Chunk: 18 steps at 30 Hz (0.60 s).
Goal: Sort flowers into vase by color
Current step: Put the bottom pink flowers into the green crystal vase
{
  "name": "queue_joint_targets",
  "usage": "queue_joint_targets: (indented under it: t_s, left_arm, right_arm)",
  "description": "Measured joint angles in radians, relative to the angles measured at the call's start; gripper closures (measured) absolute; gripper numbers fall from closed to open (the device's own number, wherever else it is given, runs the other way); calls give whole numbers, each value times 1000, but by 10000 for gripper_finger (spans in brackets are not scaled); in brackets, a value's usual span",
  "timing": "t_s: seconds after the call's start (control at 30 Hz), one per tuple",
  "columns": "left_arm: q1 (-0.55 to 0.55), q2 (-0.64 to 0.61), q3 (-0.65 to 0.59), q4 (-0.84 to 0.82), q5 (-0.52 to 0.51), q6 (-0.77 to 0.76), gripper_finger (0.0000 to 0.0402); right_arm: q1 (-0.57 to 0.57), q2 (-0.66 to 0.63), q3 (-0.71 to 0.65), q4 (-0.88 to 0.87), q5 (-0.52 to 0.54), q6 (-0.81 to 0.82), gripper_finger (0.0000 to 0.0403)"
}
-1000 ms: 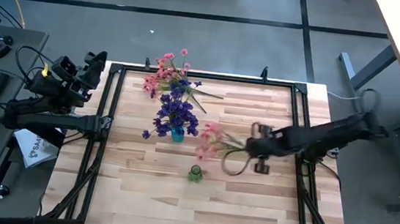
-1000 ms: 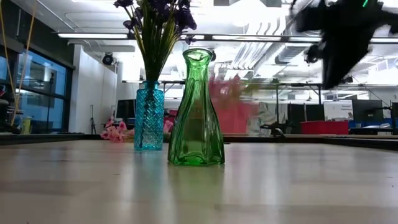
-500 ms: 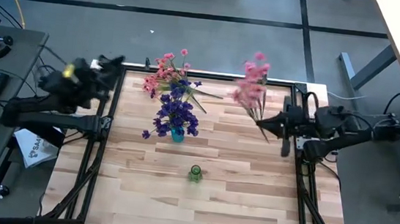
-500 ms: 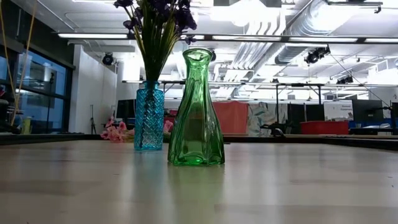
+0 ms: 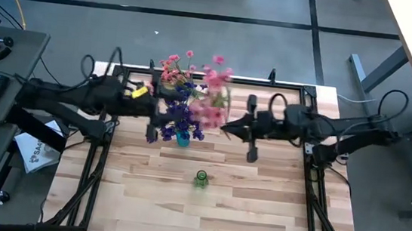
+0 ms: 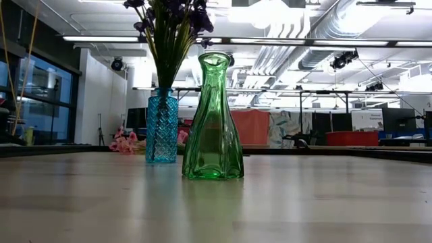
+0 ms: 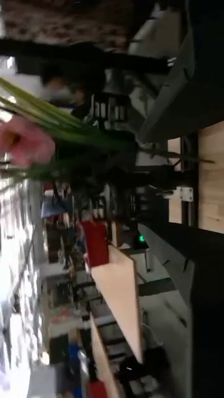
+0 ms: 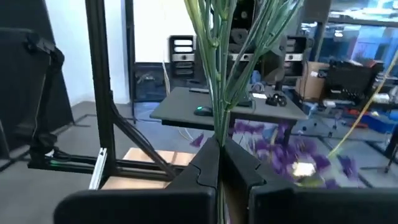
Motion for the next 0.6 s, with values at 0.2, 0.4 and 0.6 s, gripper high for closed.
queue_joint_targets:
  t_s: [0.2,0.4,0.6]
  left_arm:
    - [-61,131,153,-6,11,78,194]
    - [-94,181,206,3,86,43,194]
    - [-115,194,207,14,77,21,194]
  right_arm:
    - [-2,138,181,-65,-43,-80,403]
    - [-2,228,339,-165,-46,-103,403]
    - [2,284,393,-187,-115,-103,403]
